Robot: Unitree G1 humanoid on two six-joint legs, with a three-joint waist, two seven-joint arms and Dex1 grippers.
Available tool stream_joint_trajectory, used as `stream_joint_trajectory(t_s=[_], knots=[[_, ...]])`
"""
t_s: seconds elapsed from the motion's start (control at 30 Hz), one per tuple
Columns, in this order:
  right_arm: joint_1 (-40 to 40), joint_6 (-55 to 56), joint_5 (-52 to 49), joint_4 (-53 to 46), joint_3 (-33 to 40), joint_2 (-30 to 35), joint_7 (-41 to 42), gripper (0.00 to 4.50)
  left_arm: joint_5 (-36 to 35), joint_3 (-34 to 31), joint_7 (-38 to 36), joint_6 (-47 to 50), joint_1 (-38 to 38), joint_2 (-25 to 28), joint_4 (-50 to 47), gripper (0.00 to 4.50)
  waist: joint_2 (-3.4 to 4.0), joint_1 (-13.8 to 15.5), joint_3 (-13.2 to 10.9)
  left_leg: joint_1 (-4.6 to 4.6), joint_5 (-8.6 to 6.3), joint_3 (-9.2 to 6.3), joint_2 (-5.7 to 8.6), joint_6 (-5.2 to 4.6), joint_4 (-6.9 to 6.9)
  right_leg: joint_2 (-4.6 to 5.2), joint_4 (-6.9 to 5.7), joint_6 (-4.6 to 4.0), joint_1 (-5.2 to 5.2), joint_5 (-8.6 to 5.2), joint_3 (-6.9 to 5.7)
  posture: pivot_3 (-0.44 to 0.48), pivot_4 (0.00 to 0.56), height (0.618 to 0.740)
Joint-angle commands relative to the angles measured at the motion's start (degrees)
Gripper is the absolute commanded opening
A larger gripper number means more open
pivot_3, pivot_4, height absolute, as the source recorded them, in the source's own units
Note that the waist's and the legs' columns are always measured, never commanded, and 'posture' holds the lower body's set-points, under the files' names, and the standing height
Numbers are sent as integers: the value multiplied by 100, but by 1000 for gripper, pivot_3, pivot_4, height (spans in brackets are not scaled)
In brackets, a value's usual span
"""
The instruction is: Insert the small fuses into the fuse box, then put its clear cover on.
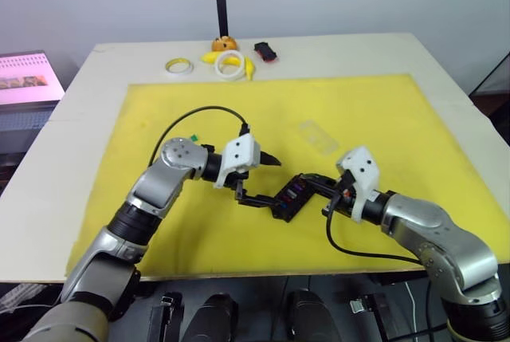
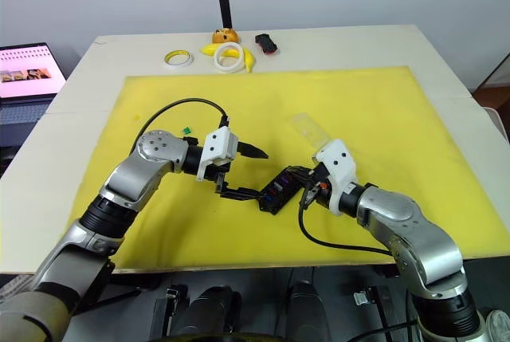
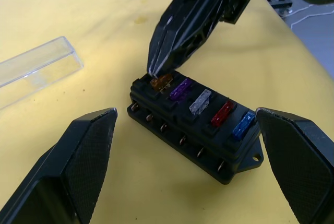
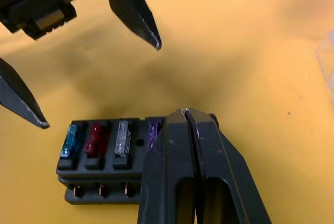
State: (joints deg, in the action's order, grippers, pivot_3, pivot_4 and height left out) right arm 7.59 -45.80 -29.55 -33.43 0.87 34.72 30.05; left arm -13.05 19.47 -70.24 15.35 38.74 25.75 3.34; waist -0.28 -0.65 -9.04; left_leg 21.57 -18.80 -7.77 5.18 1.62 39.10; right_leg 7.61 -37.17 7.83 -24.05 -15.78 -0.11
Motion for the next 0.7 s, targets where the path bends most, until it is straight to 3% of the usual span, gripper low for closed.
stream_joint_trajectory(t_s=[0.03,0.47,0.7], knots=[[-29,9,62,-130,-45,46,-6,30,-8,-96,22,-43,106,-4,-132,4500,0,3,0,0,0,0,0,0,0,0,0,0,0,0,0,0,150,740],[-70,-171,370,-5,-288,178,-75,30,5,-78,10,-89,132,-20,-91,4500,1,3,1,-11,0,-1,0,0,0,-1,1,0,12,0,0,0,150,740],[6,-47,96,-220,50,30,-66,30,-63,-113,16,-9,72,-24,-112,4500,1,7,1,-12,0,-3,0,0,0,0,1,0,15,0,-1,0,150,740]])
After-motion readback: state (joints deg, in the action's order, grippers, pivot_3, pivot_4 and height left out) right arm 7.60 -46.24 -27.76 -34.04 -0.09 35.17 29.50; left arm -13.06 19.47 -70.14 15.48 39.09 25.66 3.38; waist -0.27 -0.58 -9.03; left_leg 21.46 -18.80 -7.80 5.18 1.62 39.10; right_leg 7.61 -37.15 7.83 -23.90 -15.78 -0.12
